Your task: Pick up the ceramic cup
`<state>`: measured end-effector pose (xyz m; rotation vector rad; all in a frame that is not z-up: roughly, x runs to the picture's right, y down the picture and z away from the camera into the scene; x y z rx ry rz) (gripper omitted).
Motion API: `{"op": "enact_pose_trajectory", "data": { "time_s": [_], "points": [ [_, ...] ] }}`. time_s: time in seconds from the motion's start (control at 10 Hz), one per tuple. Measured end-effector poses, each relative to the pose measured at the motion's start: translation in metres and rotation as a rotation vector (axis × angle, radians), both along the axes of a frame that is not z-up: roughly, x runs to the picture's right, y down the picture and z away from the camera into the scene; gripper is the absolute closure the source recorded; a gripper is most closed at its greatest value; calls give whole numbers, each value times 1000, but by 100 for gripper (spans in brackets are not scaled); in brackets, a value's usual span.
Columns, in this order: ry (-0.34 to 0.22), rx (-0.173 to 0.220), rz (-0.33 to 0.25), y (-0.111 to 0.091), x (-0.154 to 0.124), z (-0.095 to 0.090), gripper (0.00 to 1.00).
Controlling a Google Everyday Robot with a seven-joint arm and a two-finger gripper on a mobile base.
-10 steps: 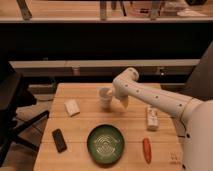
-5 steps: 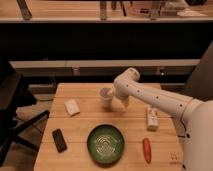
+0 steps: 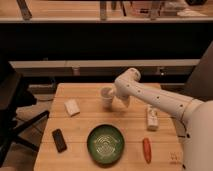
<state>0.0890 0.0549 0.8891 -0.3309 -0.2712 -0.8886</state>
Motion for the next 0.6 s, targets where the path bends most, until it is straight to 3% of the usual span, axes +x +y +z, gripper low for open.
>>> {"op": "enact_pose_trajectory", "data": {
  "time_s": [0.6],
  "points": [
    [3, 3, -4, 1, 8, 2, 20]
  ]
}}
